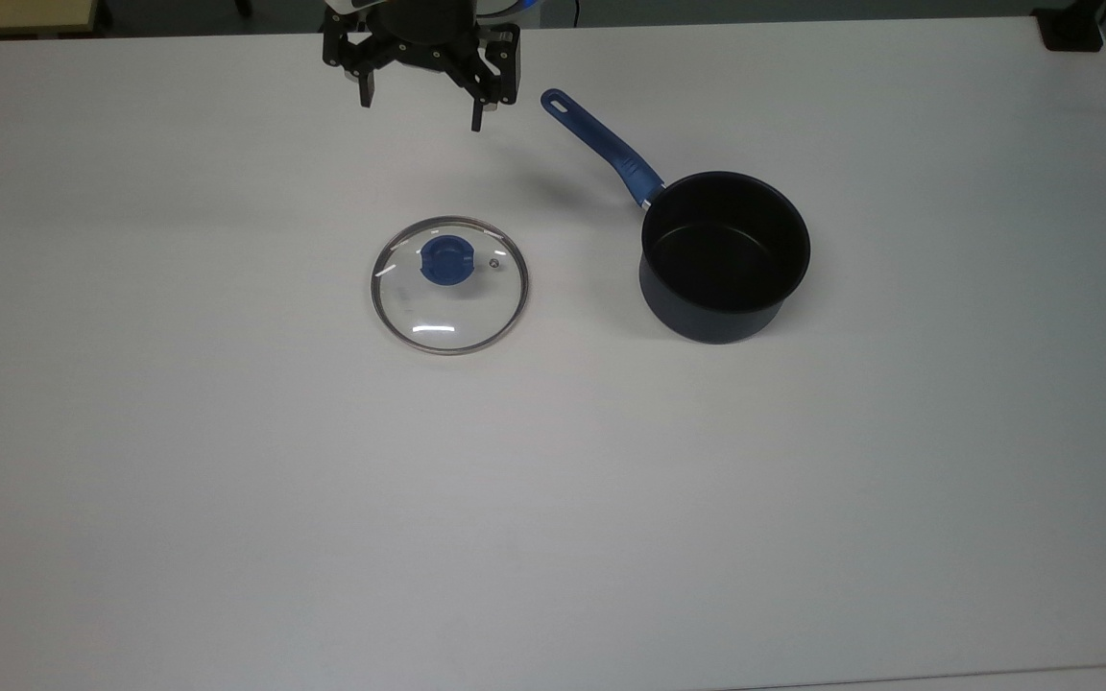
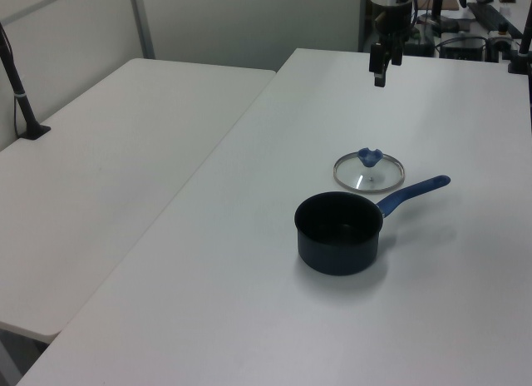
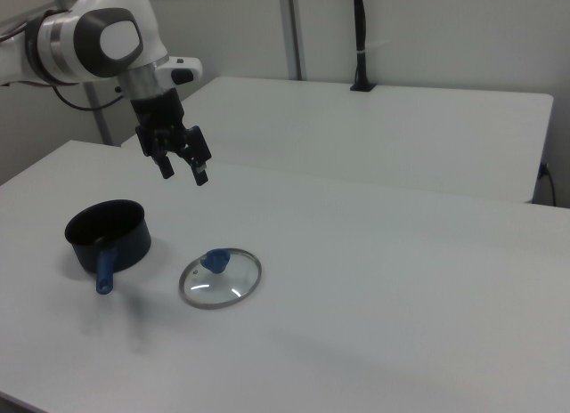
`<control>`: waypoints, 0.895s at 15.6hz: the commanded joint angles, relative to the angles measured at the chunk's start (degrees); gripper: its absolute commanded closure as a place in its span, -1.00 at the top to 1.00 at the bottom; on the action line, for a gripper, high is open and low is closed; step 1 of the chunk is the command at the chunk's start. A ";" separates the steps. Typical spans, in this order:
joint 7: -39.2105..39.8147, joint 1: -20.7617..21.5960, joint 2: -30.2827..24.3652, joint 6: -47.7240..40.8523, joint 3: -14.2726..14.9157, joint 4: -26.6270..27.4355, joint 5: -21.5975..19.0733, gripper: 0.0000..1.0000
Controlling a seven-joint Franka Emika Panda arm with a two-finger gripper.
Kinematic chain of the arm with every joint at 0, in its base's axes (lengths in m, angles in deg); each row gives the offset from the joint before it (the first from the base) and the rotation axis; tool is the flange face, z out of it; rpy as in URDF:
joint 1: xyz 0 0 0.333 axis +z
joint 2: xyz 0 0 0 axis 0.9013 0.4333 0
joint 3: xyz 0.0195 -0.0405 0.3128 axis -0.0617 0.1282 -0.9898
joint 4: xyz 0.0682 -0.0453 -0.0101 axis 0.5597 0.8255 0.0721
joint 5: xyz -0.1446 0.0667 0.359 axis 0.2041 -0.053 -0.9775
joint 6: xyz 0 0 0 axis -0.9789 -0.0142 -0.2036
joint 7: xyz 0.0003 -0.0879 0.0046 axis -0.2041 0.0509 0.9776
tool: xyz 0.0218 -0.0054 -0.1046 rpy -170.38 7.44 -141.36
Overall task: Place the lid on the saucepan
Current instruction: 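Lower the gripper onto the blue knob of the glass lid and grasp it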
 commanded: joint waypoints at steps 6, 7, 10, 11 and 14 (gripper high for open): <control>0.05 -0.13 -0.85 0.24 0.19 0.54 -0.62 1.00; 0.05 -0.13 -0.85 0.24 0.19 0.54 -0.62 1.00; 0.13 -0.13 -0.85 0.42 0.10 0.54 -0.62 1.00; 0.14 -0.13 -0.68 0.50 0.10 0.54 -0.62 1.00; 1.53 0.22 0.64 3.39 -0.07 0.80 -0.71 1.00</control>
